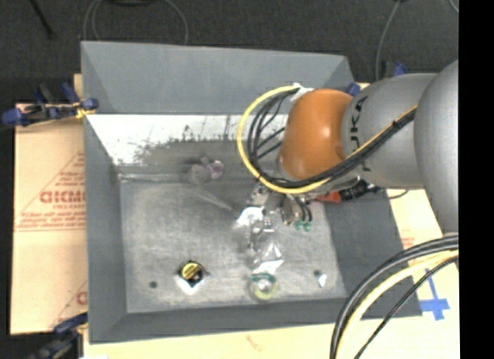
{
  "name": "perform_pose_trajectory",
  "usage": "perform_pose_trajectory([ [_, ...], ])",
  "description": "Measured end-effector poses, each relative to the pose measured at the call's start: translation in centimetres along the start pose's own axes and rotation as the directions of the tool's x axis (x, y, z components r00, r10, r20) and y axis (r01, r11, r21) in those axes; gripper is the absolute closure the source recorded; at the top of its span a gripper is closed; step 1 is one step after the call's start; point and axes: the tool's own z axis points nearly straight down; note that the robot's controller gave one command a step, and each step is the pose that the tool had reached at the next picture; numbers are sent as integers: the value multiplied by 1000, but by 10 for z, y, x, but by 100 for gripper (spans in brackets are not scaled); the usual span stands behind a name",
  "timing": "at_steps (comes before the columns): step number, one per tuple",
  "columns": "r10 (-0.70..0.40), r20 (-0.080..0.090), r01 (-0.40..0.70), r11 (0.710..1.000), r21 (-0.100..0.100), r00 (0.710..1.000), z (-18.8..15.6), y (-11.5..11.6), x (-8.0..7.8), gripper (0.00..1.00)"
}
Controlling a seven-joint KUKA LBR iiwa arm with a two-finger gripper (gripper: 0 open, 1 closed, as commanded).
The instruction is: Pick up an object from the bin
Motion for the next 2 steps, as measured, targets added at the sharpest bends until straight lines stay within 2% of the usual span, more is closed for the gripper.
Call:
perform_pose_trajectory([
  [1,-444,2,444,896,2,896,-88,-22,-19,100],
  [2,-464,3,464,886,3,886,-160,-23,-19,100],
])
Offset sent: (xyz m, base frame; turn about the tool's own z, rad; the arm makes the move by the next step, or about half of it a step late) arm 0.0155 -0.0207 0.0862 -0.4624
